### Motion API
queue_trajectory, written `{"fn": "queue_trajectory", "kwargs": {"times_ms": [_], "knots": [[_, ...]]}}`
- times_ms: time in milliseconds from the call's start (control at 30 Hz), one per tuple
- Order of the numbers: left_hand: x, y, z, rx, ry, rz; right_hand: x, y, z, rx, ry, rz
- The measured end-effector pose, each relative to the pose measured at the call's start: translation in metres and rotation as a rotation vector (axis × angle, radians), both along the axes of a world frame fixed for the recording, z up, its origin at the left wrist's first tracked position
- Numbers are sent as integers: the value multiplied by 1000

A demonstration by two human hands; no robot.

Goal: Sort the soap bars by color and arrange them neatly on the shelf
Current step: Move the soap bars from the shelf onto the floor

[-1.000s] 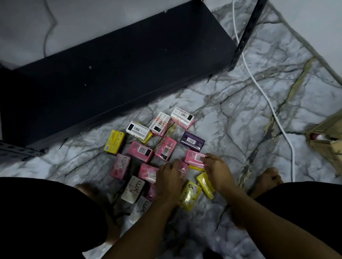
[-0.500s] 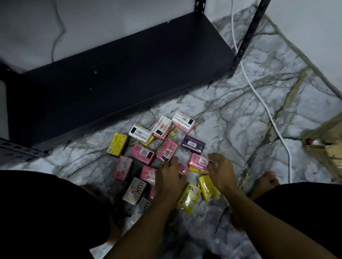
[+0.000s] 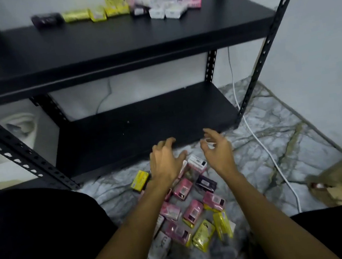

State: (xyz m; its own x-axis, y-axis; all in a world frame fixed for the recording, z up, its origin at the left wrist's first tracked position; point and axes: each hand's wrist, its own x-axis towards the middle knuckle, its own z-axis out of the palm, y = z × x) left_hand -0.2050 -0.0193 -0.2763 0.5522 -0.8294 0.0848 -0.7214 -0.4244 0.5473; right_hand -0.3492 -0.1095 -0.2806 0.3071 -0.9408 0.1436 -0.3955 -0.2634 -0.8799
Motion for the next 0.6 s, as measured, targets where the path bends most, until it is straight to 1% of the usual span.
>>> {"fn": "queue_trajectory", "kwargs": {"times_ms": [100, 233, 300, 467, 533, 600], "knots": [[26, -12, 64, -129, -63, 15, 24, -13, 66, -112, -68, 46], [57, -24, 136, -268, -126, 9, 52, -33, 135, -221, -87, 115], [75, -31, 165, -295, -157, 11, 66, -43, 162, -261, -59, 145], [117, -50, 218, -247, -339, 18, 102, -73, 213, -374, 87, 185], [137, -60, 230, -167, -366, 17, 118, -85, 229, -410, 179, 186], [161, -71, 236, -44, -364, 30, 134, -98, 239, -428, 296, 209]]}}
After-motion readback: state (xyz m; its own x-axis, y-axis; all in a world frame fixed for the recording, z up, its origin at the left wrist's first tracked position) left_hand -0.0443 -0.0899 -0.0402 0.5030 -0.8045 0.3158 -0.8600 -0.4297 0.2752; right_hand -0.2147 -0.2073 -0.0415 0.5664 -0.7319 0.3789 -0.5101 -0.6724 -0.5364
